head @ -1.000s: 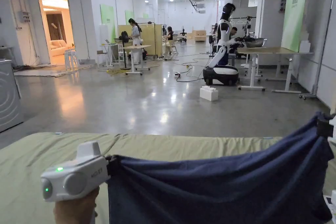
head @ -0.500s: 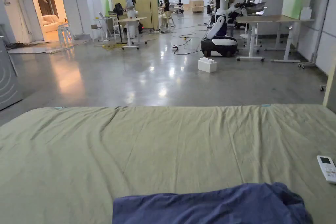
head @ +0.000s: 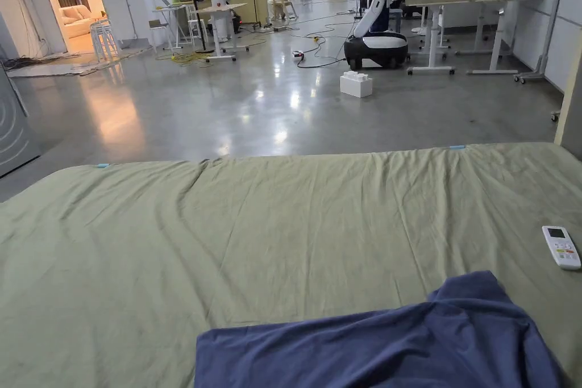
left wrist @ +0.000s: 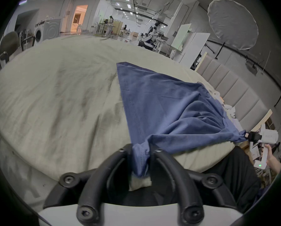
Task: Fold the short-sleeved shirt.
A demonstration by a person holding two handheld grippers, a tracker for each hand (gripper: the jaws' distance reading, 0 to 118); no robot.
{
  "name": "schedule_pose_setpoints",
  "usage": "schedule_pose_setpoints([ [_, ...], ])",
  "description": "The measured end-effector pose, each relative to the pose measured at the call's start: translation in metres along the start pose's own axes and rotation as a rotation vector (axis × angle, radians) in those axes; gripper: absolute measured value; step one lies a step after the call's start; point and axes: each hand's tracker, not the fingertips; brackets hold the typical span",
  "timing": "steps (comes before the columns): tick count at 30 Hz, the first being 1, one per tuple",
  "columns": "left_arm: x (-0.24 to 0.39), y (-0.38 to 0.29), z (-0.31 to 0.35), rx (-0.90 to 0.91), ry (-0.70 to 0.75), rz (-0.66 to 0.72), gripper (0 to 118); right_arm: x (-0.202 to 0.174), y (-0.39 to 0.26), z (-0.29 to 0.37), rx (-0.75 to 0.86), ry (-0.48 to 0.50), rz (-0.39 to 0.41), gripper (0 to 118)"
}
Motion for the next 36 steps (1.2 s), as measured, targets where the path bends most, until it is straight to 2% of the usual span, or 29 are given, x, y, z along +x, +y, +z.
schedule_pose_setpoints([
  [1, 0.0, 0.002, 0.002, 0.004, 0.007, -0.006, 88, 0.002, 0.004, -0.001, 0.01, -0.004, 0.001, 88],
  [2, 0.001, 0.005, 0.005, 0.006, 0.014, -0.011, 98, 0.003, 0.008, -0.005, 0.015, -0.014, -0.004, 89],
  [5, 0.004, 0.011, 0.015, 0.038, 0.097, -0.043, 100, 0.011, 0.017, -0.009, 0.065, -0.077, -0.054, 88],
  [8, 0.011, 0.016, 0.038, 0.104, 0.111, -0.041, 100, 0.017, 0.021, 0.001, 0.101, -0.102, -0.167, 88],
  [11, 0.032, 0.021, 0.06, 0.16, 0.18, -0.094, 100, 0.017, 0.016, 0.025, 0.149, -0.085, -0.219, 88],
  [14, 0.065, 0.024, 0.08, 0.226, 0.232, -0.145, 99, 0.006, 0.009, 0.049, 0.178, -0.08, -0.204, 88],
  [16, 0.085, 0.026, 0.093, 0.27, 0.214, -0.137, 99, -0.006, 0.006, 0.068, 0.213, -0.067, -0.163, 88],
  [21, 0.135, 0.023, 0.121, 0.399, 0.223, -0.11, 98, -0.042, 0.001, 0.094, 0.315, 0.054, -0.032, 88],
  [23, 0.151, 0.022, 0.131, 0.432, 0.226, -0.139, 90, -0.058, 0.005, 0.103, 0.352, 0.085, 0.031, 80],
  [24, 0.158, 0.021, 0.137, 0.444, 0.229, -0.156, 79, -0.066, 0.007, 0.108, 0.382, 0.096, 0.053, 73],
  [25, 0.163, 0.021, 0.142, 0.455, 0.229, -0.166, 79, -0.075, 0.008, 0.111, 0.406, 0.108, 0.067, 73],
  [26, 0.169, 0.02, 0.148, 0.464, 0.218, -0.178, 74, -0.079, 0.01, 0.115, 0.43, 0.128, 0.082, 70],
  [29, 0.178, 0.018, 0.167, 0.475, 0.16, -0.231, 21, -0.091, 0.012, 0.123, 0.454, 0.161, 0.112, 39],
  [30, 0.179, 0.019, 0.172, 0.458, 0.132, -0.228, 16, -0.092, 0.012, 0.125, 0.452, 0.162, 0.118, 17],
  [31, 0.181, 0.02, 0.176, 0.45, 0.129, -0.219, 13, -0.093, 0.012, 0.126, 0.447, 0.163, 0.123, 5],
  [32, 0.184, 0.02, 0.179, 0.452, 0.141, -0.219, 2, -0.094, 0.012, 0.126, 0.438, 0.167, 0.128, 2],
  [36, 0.189, 0.021, 0.188, 0.441, 0.146, -0.255, 0, -0.096, 0.007, 0.128, 0.436, 0.146, 0.124, 0],
])
